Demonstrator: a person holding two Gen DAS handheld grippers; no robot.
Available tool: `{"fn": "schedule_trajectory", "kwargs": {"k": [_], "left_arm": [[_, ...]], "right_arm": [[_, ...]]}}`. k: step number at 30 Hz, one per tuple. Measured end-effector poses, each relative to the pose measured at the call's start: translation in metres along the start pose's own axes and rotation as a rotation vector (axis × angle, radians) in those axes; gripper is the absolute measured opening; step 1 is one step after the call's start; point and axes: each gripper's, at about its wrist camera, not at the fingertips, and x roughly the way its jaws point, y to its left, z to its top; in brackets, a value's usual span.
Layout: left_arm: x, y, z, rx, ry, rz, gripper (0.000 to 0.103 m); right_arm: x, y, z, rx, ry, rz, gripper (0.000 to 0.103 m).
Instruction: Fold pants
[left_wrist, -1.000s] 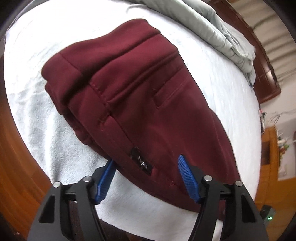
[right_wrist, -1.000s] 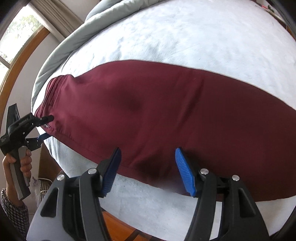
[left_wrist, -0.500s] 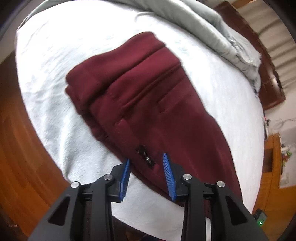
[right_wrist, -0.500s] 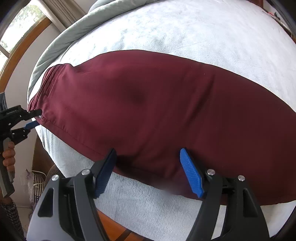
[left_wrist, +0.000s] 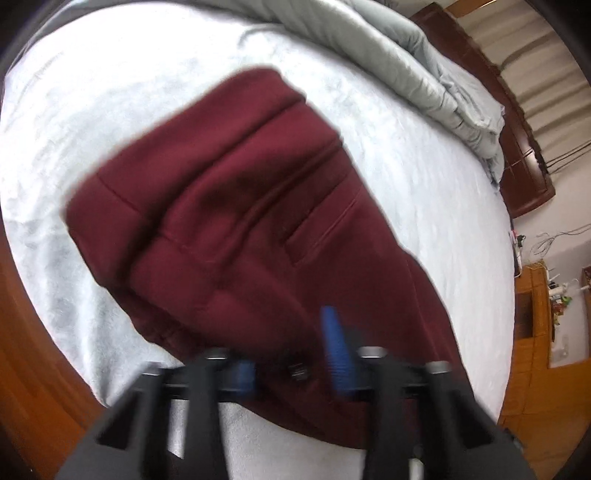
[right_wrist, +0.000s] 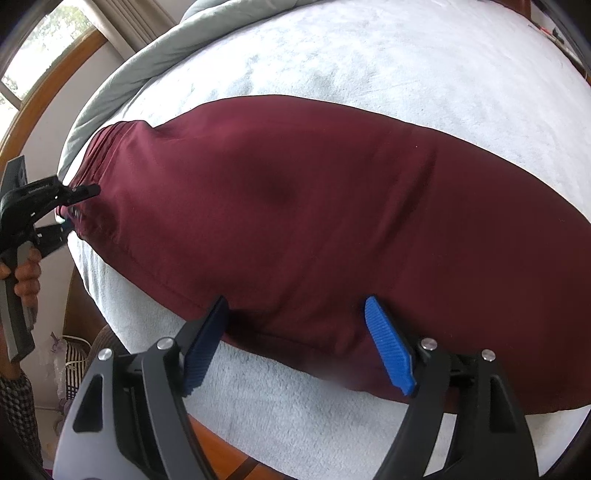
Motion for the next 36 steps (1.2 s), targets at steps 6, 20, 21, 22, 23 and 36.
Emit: {"fn": "schedule_trajectory", "kwargs": {"k": [6,20,21,22,23,36], "left_arm": [[-0.059,-0.007,-0.026,0.068,-0.115,0.036,0.013],[-0.039,-0.025,-0.062,0.146,-0.048,0.214,0.053],[-0.039,-0.038,-0.073,0.175,-0.031,0.204,0.053],[-0.035,-0.049,-0.08,0.203,-0.013,0.183,0.052],[-0.032,-0.062,-0.088,0.232,0.006,0.151,0.052],[0.087,-0.201,-0.152,0.616,0.185,0.09,0.052]], "right_arm": [[-0.002,-0.004,0.001,0.025,0.001,0.034,0.076],[-0.031,-0.031,-0.001,0.062,-0.04,0.032,0.076],[-0.04,-0.043,-0.003,0.08,-0.056,0.005,0.076],[-0.046,-0.051,-0.005,0.096,-0.067,-0.012,0.076],[-0.052,-0.059,-0.006,0.11,-0.079,-0.027,0.076],[-0.05,-0.124,-0.026,0.234,-0.055,-0.136,0.076]]}}
